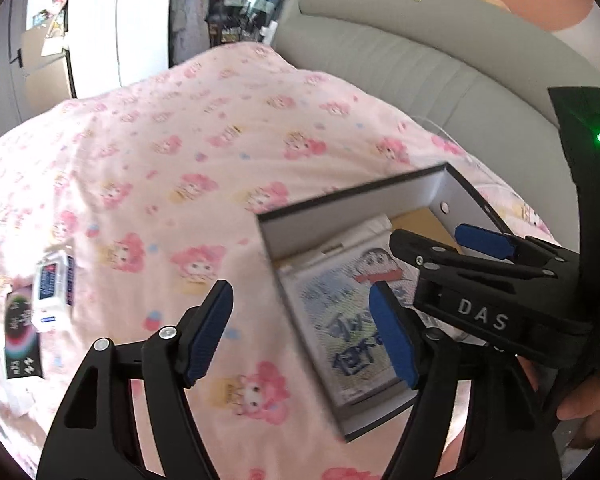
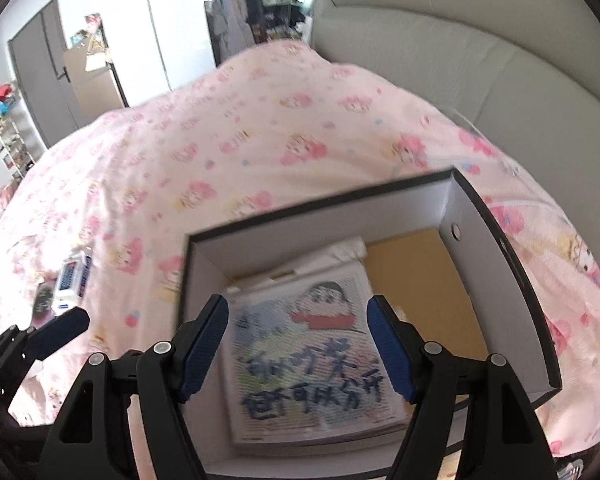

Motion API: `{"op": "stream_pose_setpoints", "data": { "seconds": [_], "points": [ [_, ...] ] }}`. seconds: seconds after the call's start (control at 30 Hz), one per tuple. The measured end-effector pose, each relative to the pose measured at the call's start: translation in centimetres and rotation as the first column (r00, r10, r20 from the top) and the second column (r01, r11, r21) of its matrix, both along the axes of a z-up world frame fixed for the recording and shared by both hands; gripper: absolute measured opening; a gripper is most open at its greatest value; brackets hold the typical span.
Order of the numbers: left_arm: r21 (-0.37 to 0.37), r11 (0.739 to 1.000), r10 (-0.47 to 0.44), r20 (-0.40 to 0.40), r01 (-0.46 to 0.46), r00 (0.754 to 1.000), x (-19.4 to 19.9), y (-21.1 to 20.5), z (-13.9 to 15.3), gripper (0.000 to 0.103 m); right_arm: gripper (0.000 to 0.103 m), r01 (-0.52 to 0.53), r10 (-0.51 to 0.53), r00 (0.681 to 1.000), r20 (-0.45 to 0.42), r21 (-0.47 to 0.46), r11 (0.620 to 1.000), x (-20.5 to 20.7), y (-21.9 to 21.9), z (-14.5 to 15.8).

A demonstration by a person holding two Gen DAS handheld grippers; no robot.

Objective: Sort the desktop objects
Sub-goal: 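Withdraw the left tool from the box back toward the remaining items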

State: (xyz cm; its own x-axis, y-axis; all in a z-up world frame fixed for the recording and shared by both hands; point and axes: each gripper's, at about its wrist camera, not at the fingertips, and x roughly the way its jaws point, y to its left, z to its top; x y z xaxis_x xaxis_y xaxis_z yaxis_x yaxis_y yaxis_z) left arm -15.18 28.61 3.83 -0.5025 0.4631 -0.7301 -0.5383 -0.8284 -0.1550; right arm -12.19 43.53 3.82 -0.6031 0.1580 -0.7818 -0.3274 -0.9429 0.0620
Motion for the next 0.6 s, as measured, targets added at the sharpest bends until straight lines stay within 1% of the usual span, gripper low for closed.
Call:
{"op": "stream_pose_setpoints", "data": {
  "seconds": [0.17,0.33,0.43,0.5,0.6],
  "points": [
    [-0.003,0.998,0.070,-0.025,-0.070,0.997,-0.3,-4.1,0.8,0.072,0.069,-0.057,0.057,0.998,-0.025,0.003,0.998,-1.4,-3.9,0.9],
    [-0.064,0.988,0.138,-0.063,-0.142,0.988,0.0,-9.1,0.3,0.074,0.069,-0.132,0.131,0.991,-0.035,-0.016,0.991,-2.8,-8.7,0.6],
    [-0.082,0.972,0.213,-0.071,-0.219,0.974,0.3,-13.2,-0.3,0.074,0.069,-0.176,0.175,0.984,-0.045,-0.026,0.984,-3.2,-11.7,0.1],
    [-0.090,0.957,0.267,-0.080,-0.274,0.960,0.7,-16.0,-0.6,0.074,0.069,-0.205,0.203,0.978,-0.052,-0.028,0.978,-3.3,-13.7,-0.2],
    [-0.083,0.944,0.311,-0.094,-0.319,0.946,1.9,-18.7,-0.8,0.074,0.069,-0.241,0.238,0.969,-0.067,-0.037,0.970,-2.5,-16.6,-0.5]
  ]
}}
